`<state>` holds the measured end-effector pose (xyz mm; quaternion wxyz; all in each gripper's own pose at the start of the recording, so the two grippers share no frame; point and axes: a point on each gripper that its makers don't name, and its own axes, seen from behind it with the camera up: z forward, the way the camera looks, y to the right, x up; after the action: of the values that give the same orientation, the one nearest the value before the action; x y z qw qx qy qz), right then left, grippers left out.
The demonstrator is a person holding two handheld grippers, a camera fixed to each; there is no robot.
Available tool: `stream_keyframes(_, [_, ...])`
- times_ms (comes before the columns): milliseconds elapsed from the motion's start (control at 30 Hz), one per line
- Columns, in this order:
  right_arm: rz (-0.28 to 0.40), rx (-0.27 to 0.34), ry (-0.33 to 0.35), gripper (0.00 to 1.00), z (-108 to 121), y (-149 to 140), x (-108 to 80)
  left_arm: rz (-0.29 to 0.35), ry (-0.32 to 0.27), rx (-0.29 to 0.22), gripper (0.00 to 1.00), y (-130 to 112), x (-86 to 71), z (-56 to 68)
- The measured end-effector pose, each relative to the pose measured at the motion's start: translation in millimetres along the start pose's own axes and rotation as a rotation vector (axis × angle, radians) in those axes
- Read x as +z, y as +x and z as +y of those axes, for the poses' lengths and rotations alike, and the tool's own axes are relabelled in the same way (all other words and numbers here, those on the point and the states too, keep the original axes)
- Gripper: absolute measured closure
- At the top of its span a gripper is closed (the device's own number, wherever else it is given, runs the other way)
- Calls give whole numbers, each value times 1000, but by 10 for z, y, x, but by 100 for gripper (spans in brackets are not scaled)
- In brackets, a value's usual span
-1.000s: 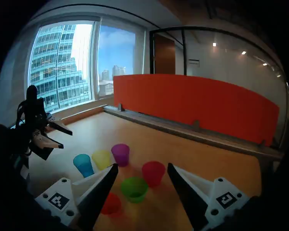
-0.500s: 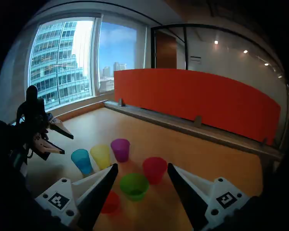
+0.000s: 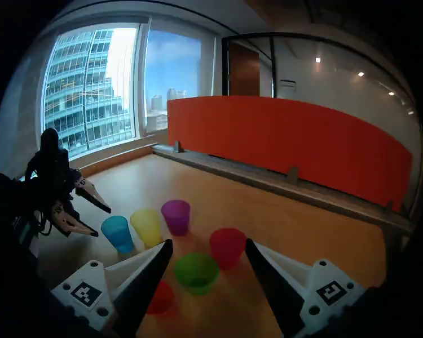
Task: Pour water
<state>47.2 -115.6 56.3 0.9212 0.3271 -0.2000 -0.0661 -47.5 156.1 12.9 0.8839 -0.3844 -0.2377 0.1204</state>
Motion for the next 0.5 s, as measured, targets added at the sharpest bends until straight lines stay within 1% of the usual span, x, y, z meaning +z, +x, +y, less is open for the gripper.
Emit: stream_keyframes(500, [-12,9,4,1,70,-83,103,-67,-23,7,3,-115,249,-27])
